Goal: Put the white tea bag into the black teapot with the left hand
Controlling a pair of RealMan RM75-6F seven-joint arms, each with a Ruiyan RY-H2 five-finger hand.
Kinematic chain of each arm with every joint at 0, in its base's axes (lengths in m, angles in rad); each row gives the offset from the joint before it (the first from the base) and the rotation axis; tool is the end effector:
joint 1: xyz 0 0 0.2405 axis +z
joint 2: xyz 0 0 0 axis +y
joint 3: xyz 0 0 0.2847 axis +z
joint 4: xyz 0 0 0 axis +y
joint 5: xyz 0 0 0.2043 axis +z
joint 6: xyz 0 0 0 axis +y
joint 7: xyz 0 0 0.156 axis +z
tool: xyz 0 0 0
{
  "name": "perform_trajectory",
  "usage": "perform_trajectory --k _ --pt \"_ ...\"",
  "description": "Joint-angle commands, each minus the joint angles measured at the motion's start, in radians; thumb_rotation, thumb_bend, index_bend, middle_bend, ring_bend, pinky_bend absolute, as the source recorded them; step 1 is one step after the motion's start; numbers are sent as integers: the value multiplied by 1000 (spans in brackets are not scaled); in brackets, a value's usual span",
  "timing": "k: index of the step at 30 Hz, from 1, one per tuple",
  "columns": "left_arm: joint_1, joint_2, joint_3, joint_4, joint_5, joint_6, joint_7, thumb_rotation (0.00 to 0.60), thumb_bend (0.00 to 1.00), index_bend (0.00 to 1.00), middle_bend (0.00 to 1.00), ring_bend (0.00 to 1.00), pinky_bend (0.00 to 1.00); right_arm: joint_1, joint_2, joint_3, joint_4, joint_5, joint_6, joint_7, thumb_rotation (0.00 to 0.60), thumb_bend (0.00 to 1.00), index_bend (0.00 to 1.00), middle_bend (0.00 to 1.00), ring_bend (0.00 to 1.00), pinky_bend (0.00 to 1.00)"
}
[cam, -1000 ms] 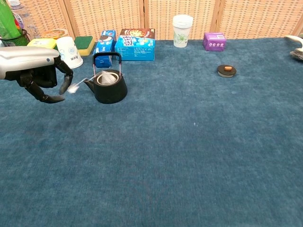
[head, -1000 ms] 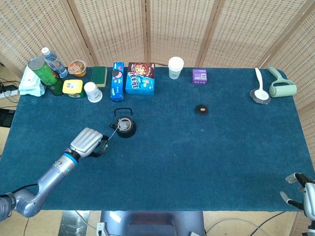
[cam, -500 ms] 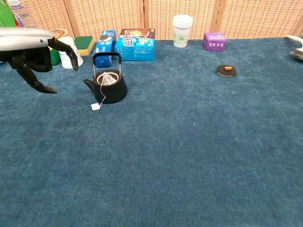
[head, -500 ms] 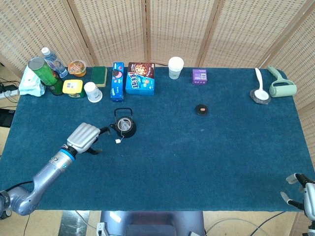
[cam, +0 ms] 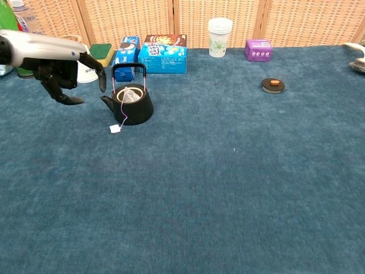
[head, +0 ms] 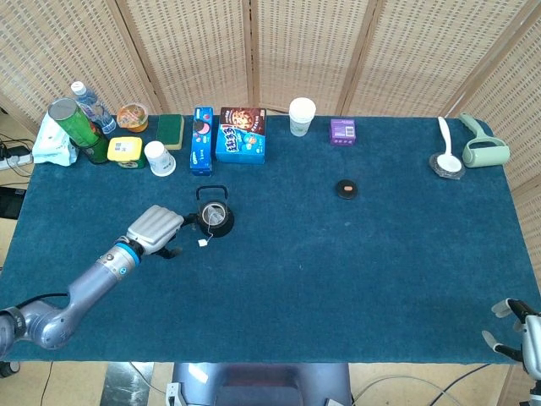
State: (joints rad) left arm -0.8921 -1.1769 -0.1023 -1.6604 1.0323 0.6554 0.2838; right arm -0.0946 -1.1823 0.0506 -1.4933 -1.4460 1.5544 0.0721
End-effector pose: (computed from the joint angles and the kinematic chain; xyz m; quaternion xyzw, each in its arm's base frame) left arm -0.1640 0.3865 0.0608 -0.8205 -0.3627 -0.2509 0.3638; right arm -0.3846 -0.1292 0.1798 0.5208 -0.4300 0.3506 0.6488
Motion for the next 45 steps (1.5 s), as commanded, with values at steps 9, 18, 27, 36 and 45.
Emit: perform_trajectory --k 9,18,27,36,45 --pt "-147 -39 57 63 -217 -90 113 600 870 82 1000 1000 1000 3 -3 5 4 11 -9 2 600 213 448 512 636 513" --pt "-198 -40 98 64 -295 -99 116 600 872 0 1000 1000 1000 6 -6 8 10 15 -16 4 600 213 449 521 639 507" --pt "-233 -64 133 87 -331 -98 122 600 858 0 1000 1000 1000 4 -8 9 15 19 -16 9 600 213 449 521 638 505" --pt "-287 -120 187 160 -408 -129 133 600 852 0 1000 1000 1000 3 -12 9 27 27 -23 19 600 212 449 521 637 505" --pt "-321 -160 196 198 -436 -125 123 600 847 0 1000 1000 1000 1 -11 12 31 36 -27 26 600 213 449 521 637 505"
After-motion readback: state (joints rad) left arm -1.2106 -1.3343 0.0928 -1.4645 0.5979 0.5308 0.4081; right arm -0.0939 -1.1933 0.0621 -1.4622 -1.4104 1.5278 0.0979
